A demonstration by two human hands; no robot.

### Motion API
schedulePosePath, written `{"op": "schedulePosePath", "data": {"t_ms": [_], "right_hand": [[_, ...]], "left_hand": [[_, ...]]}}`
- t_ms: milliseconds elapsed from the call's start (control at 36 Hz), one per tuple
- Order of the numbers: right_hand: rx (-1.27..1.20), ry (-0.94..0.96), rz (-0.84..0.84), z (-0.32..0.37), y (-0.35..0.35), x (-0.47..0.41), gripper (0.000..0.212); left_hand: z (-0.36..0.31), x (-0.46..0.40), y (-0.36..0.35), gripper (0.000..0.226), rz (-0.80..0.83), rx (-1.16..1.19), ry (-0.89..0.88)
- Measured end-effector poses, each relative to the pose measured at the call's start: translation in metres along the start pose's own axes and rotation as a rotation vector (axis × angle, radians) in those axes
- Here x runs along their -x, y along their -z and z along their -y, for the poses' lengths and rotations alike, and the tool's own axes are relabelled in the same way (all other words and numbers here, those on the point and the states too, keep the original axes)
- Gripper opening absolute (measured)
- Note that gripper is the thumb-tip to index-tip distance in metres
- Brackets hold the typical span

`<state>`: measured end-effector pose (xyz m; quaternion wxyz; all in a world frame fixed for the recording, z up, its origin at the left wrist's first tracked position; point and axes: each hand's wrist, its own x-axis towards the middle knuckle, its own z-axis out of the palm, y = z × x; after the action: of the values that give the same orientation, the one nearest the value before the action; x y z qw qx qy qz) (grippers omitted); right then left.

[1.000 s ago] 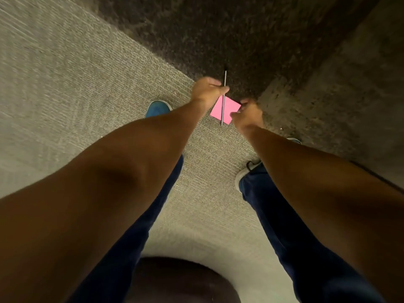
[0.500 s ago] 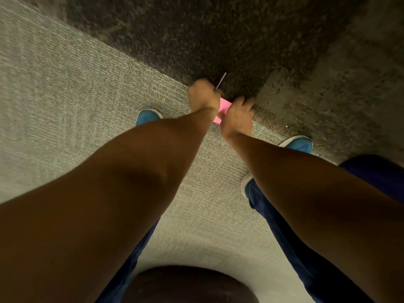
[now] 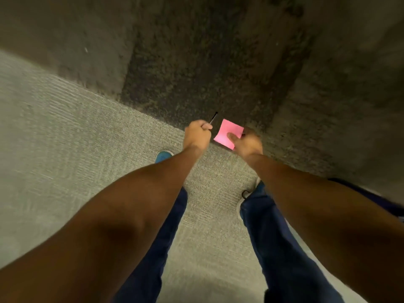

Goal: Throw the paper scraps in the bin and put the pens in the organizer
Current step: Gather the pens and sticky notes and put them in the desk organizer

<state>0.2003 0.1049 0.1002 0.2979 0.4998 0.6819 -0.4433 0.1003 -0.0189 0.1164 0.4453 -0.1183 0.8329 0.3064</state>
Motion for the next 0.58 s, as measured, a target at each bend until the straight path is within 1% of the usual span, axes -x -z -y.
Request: {"op": "schedulePosePath", "data": {"t_ms": [111,250,306,417,528,583], "right_hand": [[-0.114,0.030,-0.038,0.030,0.050,0.043,0.046],[-0.156,0.152,-0.104,0.069,0.121,0.115,0.037],[-0.158,0.180,-0.138,0.081,0.151,0.149,0.038],[-0.179,0.246,-0.173,0.099,0.206,0.221,0.041],[-0.137,0.325,-0.211,0.114,0.256,0.279,0.043],[-0.112,0.349,-0.221,0.121,0.277,0.305,0.045]], "left_hand": [[-0.053,0.045,0.023,0.035,-0.001,0.027,-0.060],[-0.125,0.113,0.057,0.029,0.035,0.151,-0.088],[-0.152,0.146,0.072,0.028,0.054,0.209,-0.111],[-0.194,0.206,0.100,0.034,0.104,0.370,-0.102],[-0.233,0.263,0.126,0.033,0.130,0.424,-0.182],[-0.250,0.289,0.137,0.032,0.148,0.448,-0.251]]}}
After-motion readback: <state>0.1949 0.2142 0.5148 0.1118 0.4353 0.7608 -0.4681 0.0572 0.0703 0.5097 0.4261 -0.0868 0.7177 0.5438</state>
